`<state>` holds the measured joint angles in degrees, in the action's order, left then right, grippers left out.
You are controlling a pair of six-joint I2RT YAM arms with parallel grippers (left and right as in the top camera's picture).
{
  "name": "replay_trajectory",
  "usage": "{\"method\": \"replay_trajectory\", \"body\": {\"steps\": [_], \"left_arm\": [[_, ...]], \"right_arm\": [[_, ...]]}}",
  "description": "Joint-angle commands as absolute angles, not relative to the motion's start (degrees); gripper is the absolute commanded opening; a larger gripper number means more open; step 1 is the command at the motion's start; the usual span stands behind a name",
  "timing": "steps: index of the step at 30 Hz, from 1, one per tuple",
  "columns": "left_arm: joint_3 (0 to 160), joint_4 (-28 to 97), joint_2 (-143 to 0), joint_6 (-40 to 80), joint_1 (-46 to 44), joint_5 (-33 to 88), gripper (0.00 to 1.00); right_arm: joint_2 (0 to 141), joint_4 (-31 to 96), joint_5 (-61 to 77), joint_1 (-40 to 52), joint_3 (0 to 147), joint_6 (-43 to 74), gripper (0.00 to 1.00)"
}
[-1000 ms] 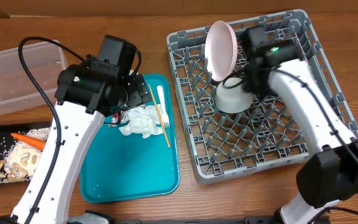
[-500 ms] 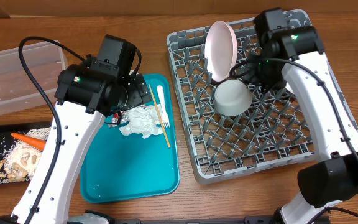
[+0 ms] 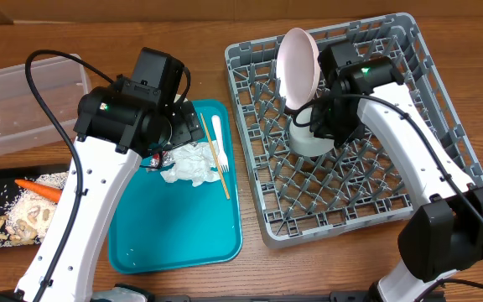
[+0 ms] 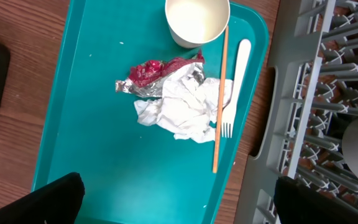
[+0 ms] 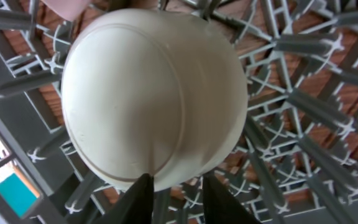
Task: Sort waste into correct bins and load items into the dishwasher rack
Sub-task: 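Open the right gripper, release the bowl, and lift away rightward, then move the left gripper to the white paper cup on the teal tray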
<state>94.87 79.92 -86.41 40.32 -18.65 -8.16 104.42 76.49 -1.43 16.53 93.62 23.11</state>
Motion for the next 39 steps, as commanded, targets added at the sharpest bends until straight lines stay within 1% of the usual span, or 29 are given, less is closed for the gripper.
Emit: {"method": "replay_trajectory", "body": {"steps": [1,4,5,7,8,9,10,11,14,15,19,21,23,25,30,39], "left_arm": [[94.9,80.0,-86.9,39.8,-18.3,-7.9,1.00],[94.9,79.8,-86.9,39.8,-18.3,-8.0,1.00],[94.9,79.7,-86.9,39.8,-18.3,-8.0,1.00],[94.9,79.6,-86.9,39.8,-18.3,-7.9,1.00],[94.9,79.5,-86.9,39.3,-18.3,-7.9,1.00],[94.9,79.2,-86.9,38.6,-18.3,-7.5,1.00],[94.9,78.8,-86.9,37.8,-18.3,-6.9,1.00],[94.9,78.2,-86.9,36.4,-18.3,-5.8,1.00],[94.9,75.8,-87.4,29.6,-18.4,-0.5,1.00],[94.9,75.6,-87.6,29.0,-18.4,-0.1,1.00],[94.9,75.3,-90.0,29.8,-17.3,-4.5,1.00],[94.9,74.7,-92.1,30.0,-15.1,-3.6,1.00],[94.9,74.1,-94.5,29.5,-12.2,0.1,1.00],[94.9,73.4,-97.1,26.7,-9.2,3.4,1.00],[95.0,70.4,-99.7,25.7,-3.7,4.5,1.00],[95.0,65.8,-102.7,23.3,-3.2,3.6,1.00]], "right_arm": [[103.1,76.9,-3.6,16.4,95.3,25.2,0.29],[102.0,79.2,-4.5,16.4,99.2,25.3,0.30],[101.6,80.0,-4.6,16.4,100.6,25.3,0.31],[101.1,81.6,-4.6,16.4,103.3,25.3,0.40],[100.8,82.2,-4.5,16.4,104.4,25.3,0.51],[100.5,82.6,-4.3,16.4,105.4,25.3,0.66],[100.3,82.6,-4.1,16.4,106.0,25.3,0.92],[100.2,82.3,-4.2,16.4,106.3,25.3,1.00],[100.1,80.3,-4.2,16.4,106.5,25.3,1.00],[100.1,79.7,-4.4,16.4,106.5,25.3,1.00],[100.1,76.1,-4.4,16.1,106.5,25.3,1.00],[100.1,74.4,-4.4,15.4,106.5,25.4,1.00],[100.1,74.0,-4.4,14.7,106.5,25.3,1.00],[100.1,74.1,-4.4,14.0,106.5,25.3,1.00],[100.1,74.0,-4.4,13.5,106.5,25.3,1.00],[100.1,74.0,-4.4,13.5,106.5,25.3,1.00]]}}
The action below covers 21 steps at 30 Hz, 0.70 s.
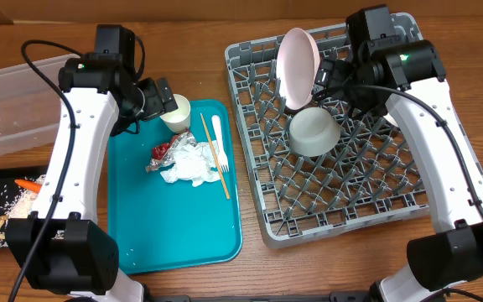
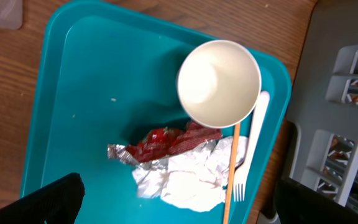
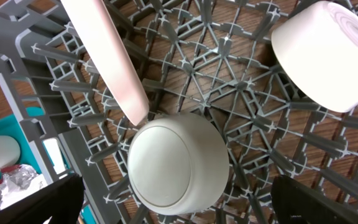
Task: Sort waste into correct bins and load items into the dishwasher rack
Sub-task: 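Move the left gripper to the white paper cup on the teal tray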
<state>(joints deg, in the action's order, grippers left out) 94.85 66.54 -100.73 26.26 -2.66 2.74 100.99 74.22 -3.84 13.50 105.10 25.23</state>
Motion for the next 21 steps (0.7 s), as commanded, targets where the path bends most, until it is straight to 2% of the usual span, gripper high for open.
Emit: {"method": "replay_trajectory", "body": {"steps": [1,21], "left_arm": [[95.0,65.2,-103.8,22.0,-3.2,4.1,1.00],[95.0,60.8,-116.5,21.5,-2.8,3.4,0.98]], "right_arm": [[100.1,74.0,-4.4,13.5,106.5,25.3,1.00],[100.1,74.0,-4.4,13.5,106.5,25.3,1.00]]}}
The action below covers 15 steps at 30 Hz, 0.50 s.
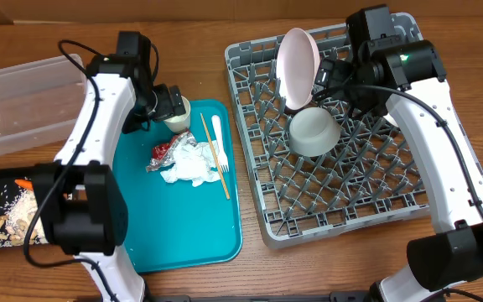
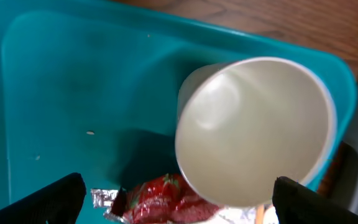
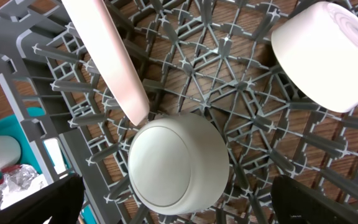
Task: Sort waste into correct bins and load items into the dishwasher rack
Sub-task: 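Move the left gripper to the white paper cup on the teal tray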
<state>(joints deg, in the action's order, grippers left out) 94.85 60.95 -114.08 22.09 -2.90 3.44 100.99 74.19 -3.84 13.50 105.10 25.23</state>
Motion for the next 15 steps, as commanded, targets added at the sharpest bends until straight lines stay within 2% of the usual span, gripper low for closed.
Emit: {"method": "replay_trajectory", "body": {"steps": [1,8,15], "left_arm": [[95.0,60.7,-116.6,21.5,-2.8,2.9,0.98],[95.0,59.7,-116.8,21.4,-2.6,1.9,0.93],[99.5,62.8,-116.4,21.4,-2.7,2.0,0.94]], "right_arm": [[100.1,74.0,-4.4,13.5,106.5,25.3,1.00],[100.1,74.0,-4.4,13.5,106.5,25.3,1.00],[100.1,74.0,-4.4,13.5,106.5,25.3,1.00]]}}
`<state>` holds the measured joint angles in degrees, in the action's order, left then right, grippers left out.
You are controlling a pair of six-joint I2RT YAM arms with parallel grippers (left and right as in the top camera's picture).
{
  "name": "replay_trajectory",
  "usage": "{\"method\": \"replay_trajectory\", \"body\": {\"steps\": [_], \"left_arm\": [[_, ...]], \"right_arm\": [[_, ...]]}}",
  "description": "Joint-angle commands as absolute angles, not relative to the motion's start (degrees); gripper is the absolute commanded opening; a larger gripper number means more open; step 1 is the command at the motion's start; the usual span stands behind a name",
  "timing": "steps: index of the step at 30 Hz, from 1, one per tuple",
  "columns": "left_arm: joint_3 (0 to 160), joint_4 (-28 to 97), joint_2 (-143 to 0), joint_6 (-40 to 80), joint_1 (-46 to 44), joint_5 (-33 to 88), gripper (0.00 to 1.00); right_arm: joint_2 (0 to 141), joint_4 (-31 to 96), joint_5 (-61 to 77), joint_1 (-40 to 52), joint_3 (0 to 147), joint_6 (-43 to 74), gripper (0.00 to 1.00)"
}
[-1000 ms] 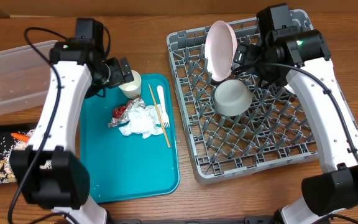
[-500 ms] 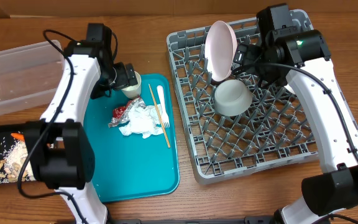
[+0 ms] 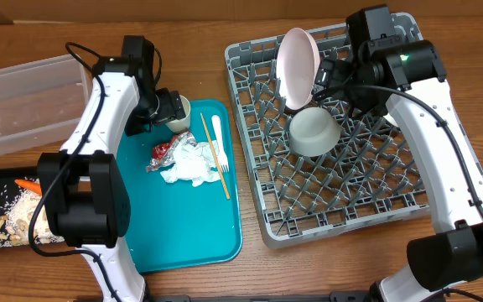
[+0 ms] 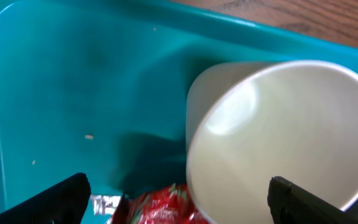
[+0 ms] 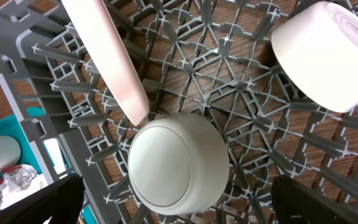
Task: Sort waste into correct bins and load items into the dishwasher rack
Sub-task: 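Move the left gripper to the white paper cup on the teal tray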
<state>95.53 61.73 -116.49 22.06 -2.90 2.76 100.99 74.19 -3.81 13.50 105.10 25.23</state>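
Observation:
A white paper cup stands at the far end of the teal tray, and my left gripper is open right at it, a finger on either side. Beside it lie a red foil wrapper, a crumpled white napkin, a wooden chopstick and a white plastic fork. In the grey dishwasher rack a pink plate stands on edge and a white bowl lies upside down. My right gripper hangs open above the bowl.
A clear plastic bin sits at the far left. Below it is a black tray with rice, food scraps and a carrot. A second white dish rests in the rack's far part.
My left gripper has come slightly nearer the paper cup, which now fills more of the left wrist view. The right arm has not moved.
At first my left gripper hung over the napkin mid-tray while my right gripper was low against the upturned bowl. Then the right gripper stood raised and open above the bowl, and the left had moved toward the cup. It now brackets the cup.

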Motion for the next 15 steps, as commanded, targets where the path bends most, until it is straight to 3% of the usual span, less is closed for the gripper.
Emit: {"method": "replay_trajectory", "body": {"steps": [1,11,15], "left_arm": [[100.7,63.7,-116.4,21.4,-2.6,2.0,0.94],[111.8,73.1,-116.4,23.1,-2.6,2.2,0.95],[114.4,76.1,-116.4,23.6,-2.3,9.6,0.89]], "right_arm": [[100.1,74.0,-4.4,13.5,106.5,25.3,1.00],[100.1,74.0,-4.4,13.5,106.5,25.3,1.00],[100.1,74.0,-4.4,13.5,106.5,25.3,1.00]]}}
